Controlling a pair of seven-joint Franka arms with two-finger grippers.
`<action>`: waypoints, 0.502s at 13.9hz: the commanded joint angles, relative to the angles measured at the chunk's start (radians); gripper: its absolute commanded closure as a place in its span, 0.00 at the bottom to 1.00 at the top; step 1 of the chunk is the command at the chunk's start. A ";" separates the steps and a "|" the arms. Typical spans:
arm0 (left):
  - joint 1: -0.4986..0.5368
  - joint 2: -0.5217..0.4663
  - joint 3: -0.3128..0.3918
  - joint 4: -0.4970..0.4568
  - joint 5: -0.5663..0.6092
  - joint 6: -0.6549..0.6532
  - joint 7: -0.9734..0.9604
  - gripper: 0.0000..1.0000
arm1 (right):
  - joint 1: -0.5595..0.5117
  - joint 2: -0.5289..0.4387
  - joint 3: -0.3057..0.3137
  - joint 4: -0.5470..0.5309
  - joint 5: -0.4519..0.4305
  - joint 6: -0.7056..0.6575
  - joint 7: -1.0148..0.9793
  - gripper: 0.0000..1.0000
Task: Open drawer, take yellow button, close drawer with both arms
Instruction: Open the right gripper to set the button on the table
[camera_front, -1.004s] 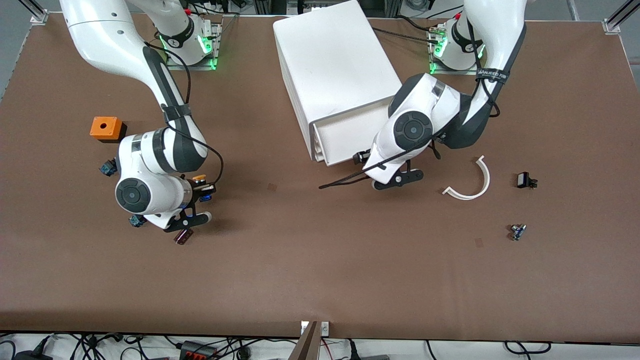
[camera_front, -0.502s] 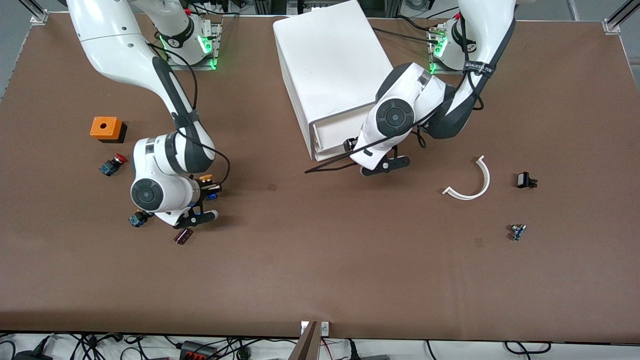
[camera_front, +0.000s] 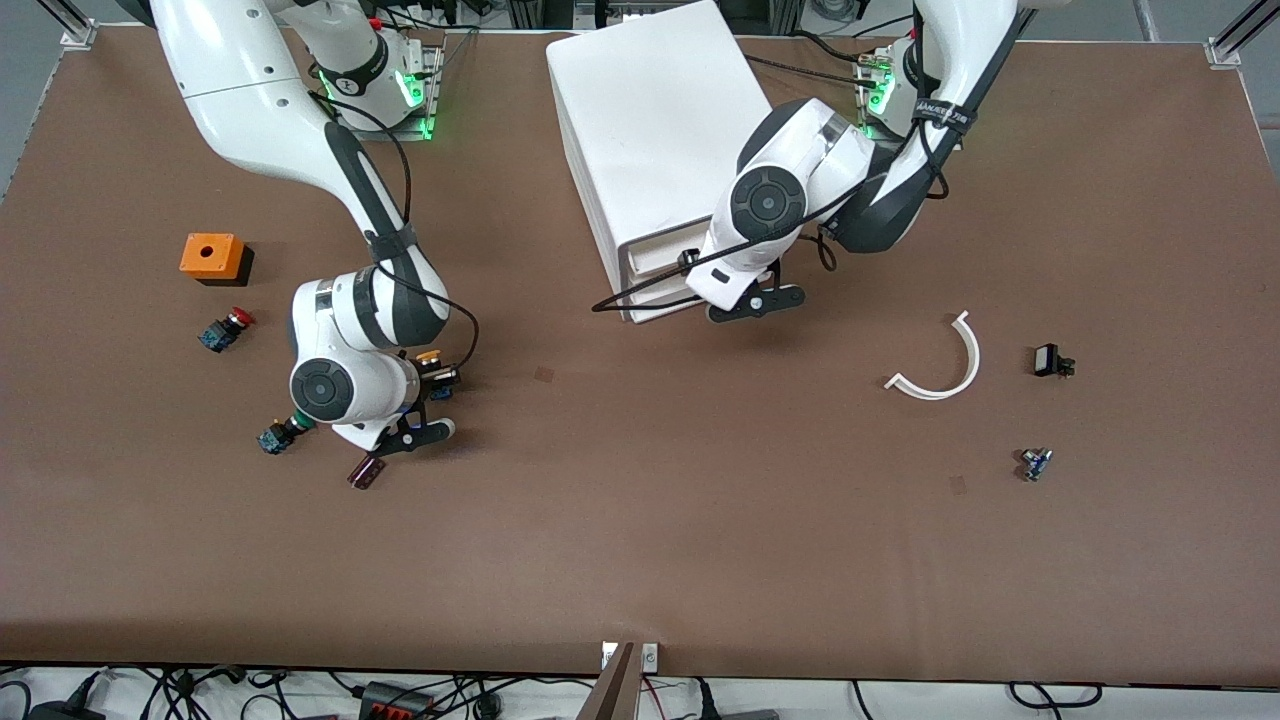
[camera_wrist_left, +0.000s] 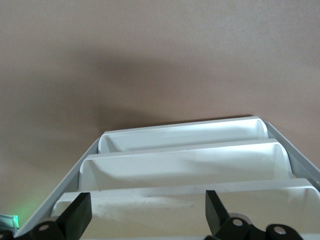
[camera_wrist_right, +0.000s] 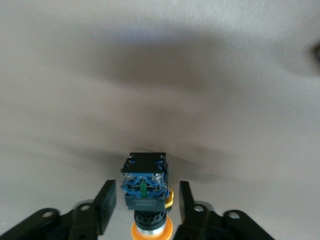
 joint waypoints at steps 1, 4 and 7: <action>0.012 -0.040 -0.033 -0.044 0.010 0.013 -0.034 0.00 | -0.001 -0.074 -0.007 0.079 0.012 -0.135 -0.004 0.00; 0.008 -0.040 -0.034 -0.044 0.010 0.014 -0.036 0.00 | -0.005 -0.114 -0.044 0.197 -0.002 -0.284 -0.007 0.00; 0.011 -0.040 -0.034 -0.042 0.009 0.011 -0.035 0.00 | -0.004 -0.126 -0.088 0.286 -0.007 -0.403 -0.008 0.00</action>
